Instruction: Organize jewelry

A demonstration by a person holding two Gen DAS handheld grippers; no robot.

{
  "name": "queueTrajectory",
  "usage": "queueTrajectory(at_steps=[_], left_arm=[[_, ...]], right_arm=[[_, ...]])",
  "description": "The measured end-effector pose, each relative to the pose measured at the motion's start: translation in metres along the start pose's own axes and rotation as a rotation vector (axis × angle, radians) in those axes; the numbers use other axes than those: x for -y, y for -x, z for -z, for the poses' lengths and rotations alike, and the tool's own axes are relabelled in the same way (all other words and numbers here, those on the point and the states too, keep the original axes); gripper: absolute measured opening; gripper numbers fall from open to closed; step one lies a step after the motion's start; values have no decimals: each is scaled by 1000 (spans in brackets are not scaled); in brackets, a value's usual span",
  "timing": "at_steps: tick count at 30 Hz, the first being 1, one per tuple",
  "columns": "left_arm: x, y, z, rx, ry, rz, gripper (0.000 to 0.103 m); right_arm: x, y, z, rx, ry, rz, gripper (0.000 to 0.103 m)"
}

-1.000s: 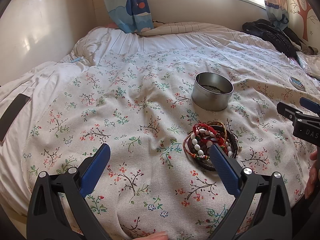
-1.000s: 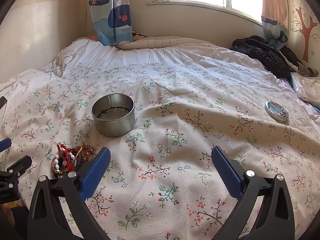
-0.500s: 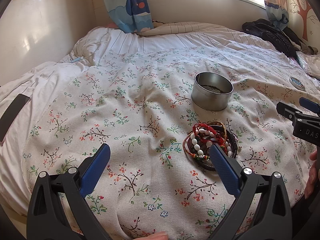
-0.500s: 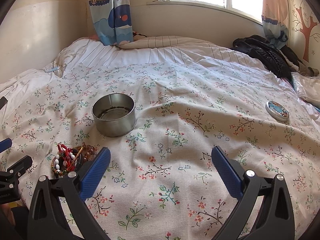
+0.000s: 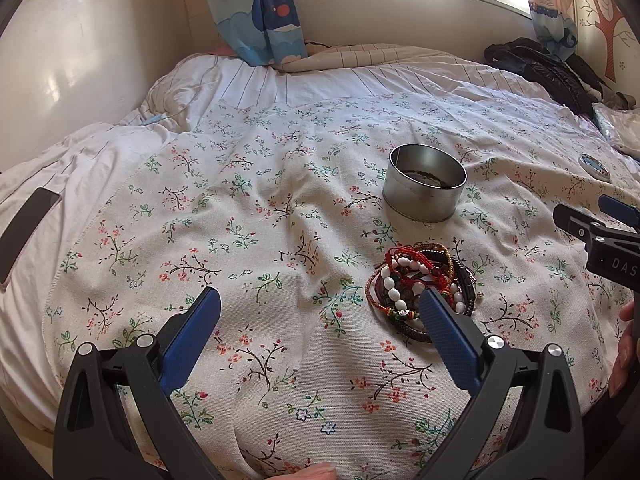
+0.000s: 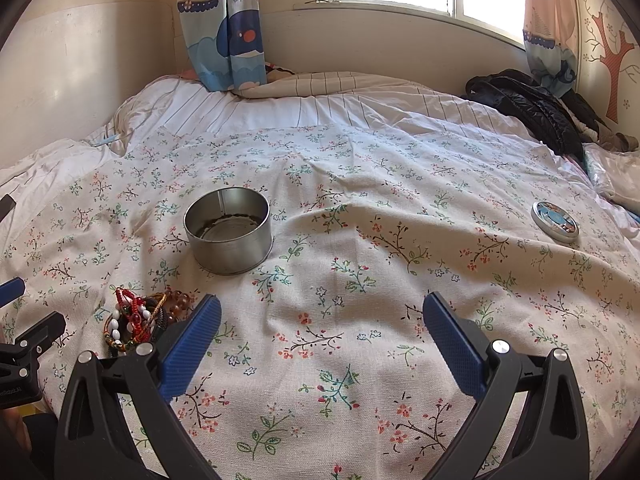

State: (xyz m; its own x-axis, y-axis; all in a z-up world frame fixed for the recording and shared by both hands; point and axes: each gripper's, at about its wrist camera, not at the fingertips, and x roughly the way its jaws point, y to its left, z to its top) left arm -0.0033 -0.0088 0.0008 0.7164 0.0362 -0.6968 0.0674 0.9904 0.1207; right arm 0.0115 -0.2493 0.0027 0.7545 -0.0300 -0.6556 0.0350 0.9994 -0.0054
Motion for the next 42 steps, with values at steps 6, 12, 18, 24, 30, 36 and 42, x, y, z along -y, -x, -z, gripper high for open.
queueTrajectory(at_steps=[6, 12, 18, 24, 30, 36, 42], left_arm=[[1, -3, 0, -13, -6, 4, 96], [-9, -4, -2, -19, 40, 116, 92], [0, -29, -21, -39, 61, 189, 92], [22, -67, -32, -101, -24, 197, 59], [25, -88, -31, -162, -19, 298, 8], [10, -56, -35, -10, 44, 358, 4], [-13, -26, -40, 125, 154, 403, 4]], right_arm=[[-2, 1, 0, 5, -2, -21, 97], [-8, -12, 1, -65, 4, -123, 97], [-18, -22, 3, -109, 49, -116, 97], [2, -22, 2, -109, -47, -156, 97], [7, -26, 1, -128, -75, -200, 97], [-19, -33, -1, -151, 31, -286, 97], [-57, -45, -4, -189, 139, -451, 97]])
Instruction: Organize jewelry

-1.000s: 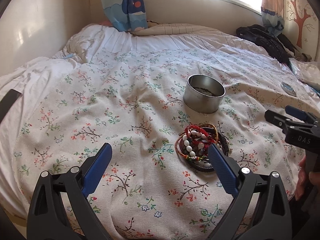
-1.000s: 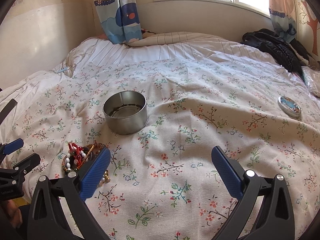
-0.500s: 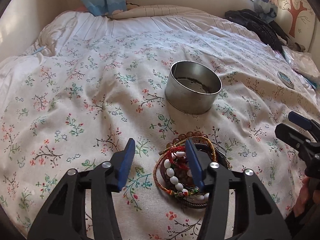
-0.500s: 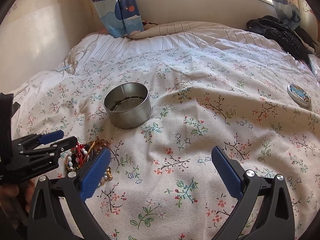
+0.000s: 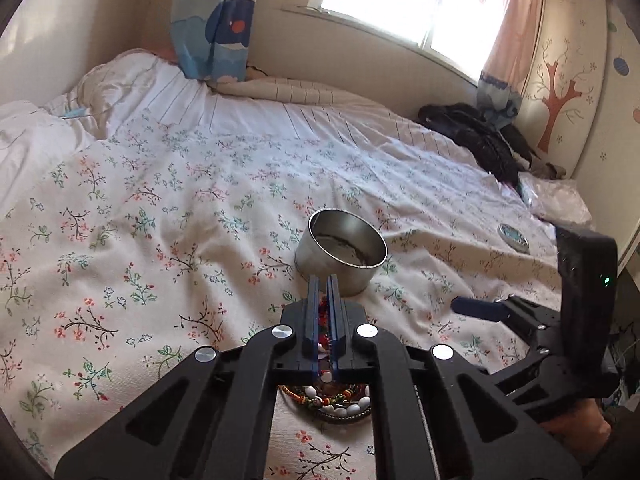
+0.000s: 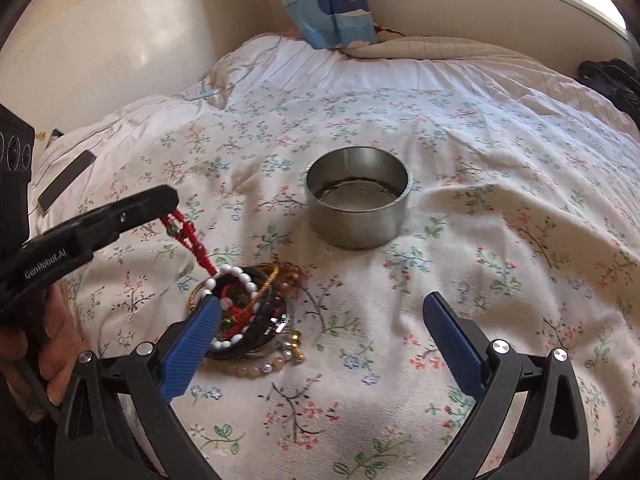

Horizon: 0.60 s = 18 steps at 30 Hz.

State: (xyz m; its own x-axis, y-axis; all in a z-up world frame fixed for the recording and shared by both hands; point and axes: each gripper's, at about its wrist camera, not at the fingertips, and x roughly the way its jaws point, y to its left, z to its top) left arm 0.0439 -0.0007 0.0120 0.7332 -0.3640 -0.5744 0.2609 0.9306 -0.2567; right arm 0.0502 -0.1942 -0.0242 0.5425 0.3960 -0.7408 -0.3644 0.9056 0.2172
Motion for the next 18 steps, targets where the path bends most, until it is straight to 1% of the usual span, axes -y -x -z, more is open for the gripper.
queueTrajectory(at_steps=[2, 3, 5, 6, 8, 10, 11, 13, 14, 15, 17, 18], left_arm=[[-6, 6, -3, 33, 30, -16, 4], [-10, 9, -4, 45, 46, -19, 4], [-16, 12, -5, 58, 69, -25, 4], [-18, 13, -5, 60, 75, -28, 4], [-20, 14, -5, 65, 77, -31, 4], [-20, 13, -5, 64, 73, -32, 4], [-20, 13, -4, 63, 70, -32, 4], [-20, 13, -4, 64, 68, -30, 4], [-20, 13, -4, 65, 68, -29, 4], [-20, 13, -2, 66, 67, -29, 4], [-20, 13, -2, 66, 68, -30, 4], [-21, 14, -3, 68, 71, -32, 4]], right_arm=[[-3, -12, -5, -28, -5, -53, 97], [-3, -17, -7, -41, -11, -71, 95], [0, -27, -13, -67, -35, -101, 82], [3, -31, -15, -79, -54, -112, 73], [7, -39, -19, -102, -77, -120, 66], [8, -45, -20, -120, -86, -132, 52], [8, -47, -20, -128, -90, -142, 48], [7, -50, -19, -145, -85, -151, 35], [5, -52, -18, -153, -80, -159, 32], [4, -53, -17, -154, -71, -153, 25], [2, -51, -17, -141, -53, -144, 20], [1, -49, -18, -129, -53, -155, 10]])
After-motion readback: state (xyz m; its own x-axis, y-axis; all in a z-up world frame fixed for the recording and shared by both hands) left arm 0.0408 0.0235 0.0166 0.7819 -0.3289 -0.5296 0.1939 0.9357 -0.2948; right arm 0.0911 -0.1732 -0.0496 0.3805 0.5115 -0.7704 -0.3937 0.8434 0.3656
